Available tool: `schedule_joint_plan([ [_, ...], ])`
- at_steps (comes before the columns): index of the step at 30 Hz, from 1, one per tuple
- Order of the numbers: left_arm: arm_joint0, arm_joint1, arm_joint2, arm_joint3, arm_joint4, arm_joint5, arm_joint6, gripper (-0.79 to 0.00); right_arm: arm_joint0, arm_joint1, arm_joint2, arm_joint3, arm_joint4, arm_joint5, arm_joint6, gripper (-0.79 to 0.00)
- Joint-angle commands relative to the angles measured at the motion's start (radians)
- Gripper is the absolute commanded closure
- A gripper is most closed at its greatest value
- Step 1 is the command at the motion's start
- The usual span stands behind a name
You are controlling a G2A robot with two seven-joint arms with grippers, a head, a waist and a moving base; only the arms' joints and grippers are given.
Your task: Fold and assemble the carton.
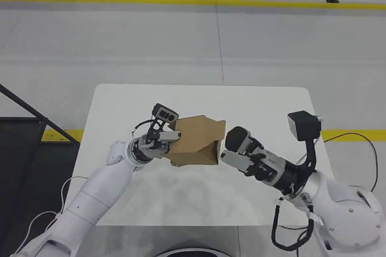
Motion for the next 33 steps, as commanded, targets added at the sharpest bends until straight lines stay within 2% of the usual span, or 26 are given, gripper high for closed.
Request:
schedule_joint_plan([
  [1, 0.000, 0.000, 0.000, 0.000, 0.000, 0.000, 0.000, 0.000, 0.006, 0.001, 0.007, -0.015, 0.006, 0.025, 0.011, -0.785],
  [12, 0.047, 0.000, -0.051, -0.074, 0.088, 0.010, 0.065, 0.000, 0.018, 0.008, 0.010, -0.041, 0.002, 0.092, 0.062, -0.785],
  [24, 0.068, -0.009, -0.087, -0.090, 0.168, -0.008, 0.079, 0.000, 0.057, 0.015, -0.005, -0.044, 0.029, 0.171, 0.140, -0.785],
  [33, 0.075, -0.019, -0.102, -0.094, 0.198, -0.008, 0.079, 0.000, 0.092, 0.018, -0.026, -0.044, 0.016, 0.235, 0.153, -0.779],
])
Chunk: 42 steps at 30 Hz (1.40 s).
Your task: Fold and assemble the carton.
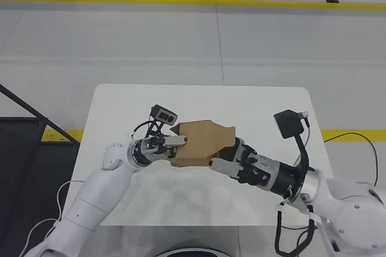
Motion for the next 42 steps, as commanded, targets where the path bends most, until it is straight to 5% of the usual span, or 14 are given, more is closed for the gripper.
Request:
schedule_joint_plan([
  [1, 0.002, -0.002, -0.004, -0.001, 0.001, 0.002, -0.003, 0.000, 0.007, 0.001, -0.002, 0.000, -0.003, 0.018, -0.004, -0.760],
  [7, 0.007, -0.009, -0.015, 0.000, 0.002, 0.003, -0.014, 0.000, 0.015, 0.002, 0.000, 0.000, 0.009, 0.039, -0.010, -0.489],
  [11, 0.011, -0.012, -0.022, -0.001, 0.004, 0.008, -0.020, 0.000, 0.010, 0.003, 0.009, 0.000, 0.017, 0.039, -0.034, -0.579],
  [19, 0.016, -0.020, -0.033, 0.000, 0.012, 0.015, -0.032, 0.000, 0.005, 0.006, 0.042, 0.010, 0.056, 0.038, -0.050, -0.542],
  [27, 0.019, -0.028, -0.043, -0.001, 0.012, 0.017, -0.041, 0.000, 0.005, 0.009, 0.053, 0.036, 0.088, 0.032, -0.054, -0.326],
  [42, 0.028, -0.041, -0.064, -0.006, 0.013, 0.014, -0.056, 0.000, 0.013, 0.016, 0.037, 0.065, 0.092, 0.049, -0.031, -0.225],
])
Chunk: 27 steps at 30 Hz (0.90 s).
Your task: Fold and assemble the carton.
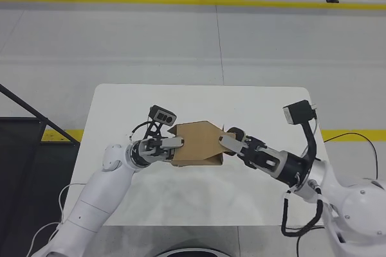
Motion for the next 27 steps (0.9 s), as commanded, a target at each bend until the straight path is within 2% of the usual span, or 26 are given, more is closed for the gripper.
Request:
schedule_joint_plan([
  [1, 0.002, -0.002, -0.005, -0.001, -0.003, -0.002, -0.002, 0.000, 0.002, 0.001, -0.003, 0.006, -0.002, 0.005, 0.004, -0.222],
  [19, 0.008, -0.016, -0.029, 0.001, -0.004, -0.001, -0.013, 0.000, 0.022, 0.008, -0.053, 0.024, -0.022, 0.013, 0.027, -0.209],
  [27, 0.010, -0.023, -0.035, 0.004, -0.003, -0.001, -0.017, 0.000, 0.024, 0.009, -0.066, 0.031, -0.029, -0.011, 0.003, -0.252],
])
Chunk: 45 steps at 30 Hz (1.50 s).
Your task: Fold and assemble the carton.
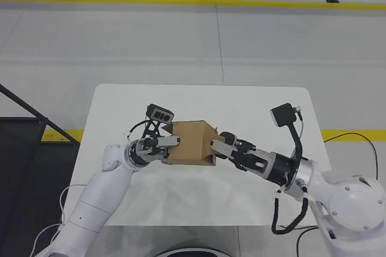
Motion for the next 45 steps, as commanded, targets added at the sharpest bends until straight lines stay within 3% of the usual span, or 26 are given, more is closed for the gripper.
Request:
schedule_joint_plan([
  [1, 0.001, -0.002, -0.003, 0.000, 0.000, 0.001, 0.000, 0.000, -0.001, 0.001, 0.002, 0.000, -0.002, 0.003, -0.001, -0.256],
  [18, 0.004, -0.013, -0.021, -0.003, 0.005, 0.008, -0.006, 0.000, -0.041, 0.010, 0.030, -0.012, -0.008, -0.005, -0.005, -0.240],
  [26, 0.006, -0.018, -0.027, -0.004, 0.011, 0.012, -0.007, 0.000, -0.051, 0.012, 0.029, -0.007, -0.001, -0.024, -0.011, -0.175],
  [45, 0.015, -0.027, -0.044, -0.009, 0.016, 0.019, -0.017, 0.000, -0.052, 0.017, 0.023, 0.007, 0.001, -0.032, -0.018, -0.194],
])
